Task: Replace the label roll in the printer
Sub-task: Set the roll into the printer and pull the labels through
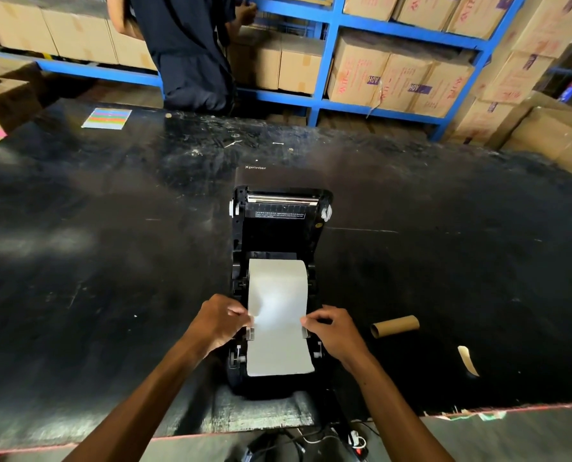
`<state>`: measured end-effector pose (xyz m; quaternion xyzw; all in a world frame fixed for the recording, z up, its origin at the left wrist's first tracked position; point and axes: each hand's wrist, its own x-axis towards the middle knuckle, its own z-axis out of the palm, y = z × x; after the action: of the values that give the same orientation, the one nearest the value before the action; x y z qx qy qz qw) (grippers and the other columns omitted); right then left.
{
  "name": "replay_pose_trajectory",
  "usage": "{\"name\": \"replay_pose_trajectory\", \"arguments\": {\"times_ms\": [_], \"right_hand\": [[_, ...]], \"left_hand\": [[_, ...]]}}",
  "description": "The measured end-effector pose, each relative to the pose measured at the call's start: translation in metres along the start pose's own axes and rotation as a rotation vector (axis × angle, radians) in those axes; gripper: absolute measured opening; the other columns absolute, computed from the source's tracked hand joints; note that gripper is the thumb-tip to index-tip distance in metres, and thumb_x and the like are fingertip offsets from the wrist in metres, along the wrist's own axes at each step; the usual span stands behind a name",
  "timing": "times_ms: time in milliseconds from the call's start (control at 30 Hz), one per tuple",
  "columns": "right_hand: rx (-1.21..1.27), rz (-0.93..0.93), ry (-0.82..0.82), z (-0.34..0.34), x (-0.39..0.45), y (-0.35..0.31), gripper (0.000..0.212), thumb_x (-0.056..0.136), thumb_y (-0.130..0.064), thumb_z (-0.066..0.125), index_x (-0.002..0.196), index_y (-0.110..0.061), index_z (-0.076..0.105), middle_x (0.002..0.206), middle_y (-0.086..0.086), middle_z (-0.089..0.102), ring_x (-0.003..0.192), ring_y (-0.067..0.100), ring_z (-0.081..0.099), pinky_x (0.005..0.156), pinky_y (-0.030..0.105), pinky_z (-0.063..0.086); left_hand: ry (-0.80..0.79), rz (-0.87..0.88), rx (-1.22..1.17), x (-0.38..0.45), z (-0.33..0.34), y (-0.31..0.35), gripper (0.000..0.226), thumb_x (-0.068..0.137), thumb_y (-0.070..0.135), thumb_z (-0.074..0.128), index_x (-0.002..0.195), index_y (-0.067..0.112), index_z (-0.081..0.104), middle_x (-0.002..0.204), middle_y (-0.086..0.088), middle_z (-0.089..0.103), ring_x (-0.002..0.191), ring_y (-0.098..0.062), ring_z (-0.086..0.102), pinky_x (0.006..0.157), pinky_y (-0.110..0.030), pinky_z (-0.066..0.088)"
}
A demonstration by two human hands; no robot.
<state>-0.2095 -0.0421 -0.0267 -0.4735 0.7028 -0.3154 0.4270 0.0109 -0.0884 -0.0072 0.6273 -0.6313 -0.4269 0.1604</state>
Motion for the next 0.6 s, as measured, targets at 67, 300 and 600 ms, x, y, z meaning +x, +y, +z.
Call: {"name": "replay_pose_trajectory", "arguments": {"times_ms": [67, 300, 600], "right_hand": [[-0.040, 0.014, -0.013, 0.001, -0.001, 0.002, 0.017, 0.081, -0.029, 0.069, 0.065, -0.024, 0.073, 0.090, -0.012, 0.069, 0.109, 0.014, 0.059, 0.087, 0.033, 0.048], [-0.171, -0.216, 0.148, 0.000, -0.019, 0.011, 0.017, 0.071, -0.040, 0.072, 0.073, -0.050, 0.059, 0.140, -0.002, 0.043, 0.129, 0.022, 0.040, 0.107, 0.049, 0.036], [-0.541, -0.471, -0.311, -0.011, -0.057, 0.004, 0.055, 0.065, -0.053, 0.076, 0.116, -0.039, 0.060, 0.158, -0.013, -0.002, 0.133, -0.006, -0.012, 0.106, 0.020, -0.002]], "left_hand": [[0.015, 0.001, -0.009, 0.001, 0.001, -0.001, 0.012, 0.086, 0.015, 0.066, 0.084, 0.008, 0.076, 0.080, -0.005, 0.070, 0.072, -0.010, 0.063, 0.057, -0.013, 0.044], [0.042, 0.006, 0.096, 0.001, 0.006, -0.001, 0.015, 0.084, 0.012, 0.064, 0.080, 0.006, 0.077, 0.073, -0.007, 0.067, 0.060, -0.012, 0.059, 0.052, -0.019, 0.043], [0.074, 0.008, 0.128, 0.001, 0.008, 0.002, 0.013, 0.082, 0.013, 0.066, 0.079, 0.007, 0.077, 0.073, -0.007, 0.068, 0.060, -0.011, 0.060, 0.055, -0.022, 0.044]]}}
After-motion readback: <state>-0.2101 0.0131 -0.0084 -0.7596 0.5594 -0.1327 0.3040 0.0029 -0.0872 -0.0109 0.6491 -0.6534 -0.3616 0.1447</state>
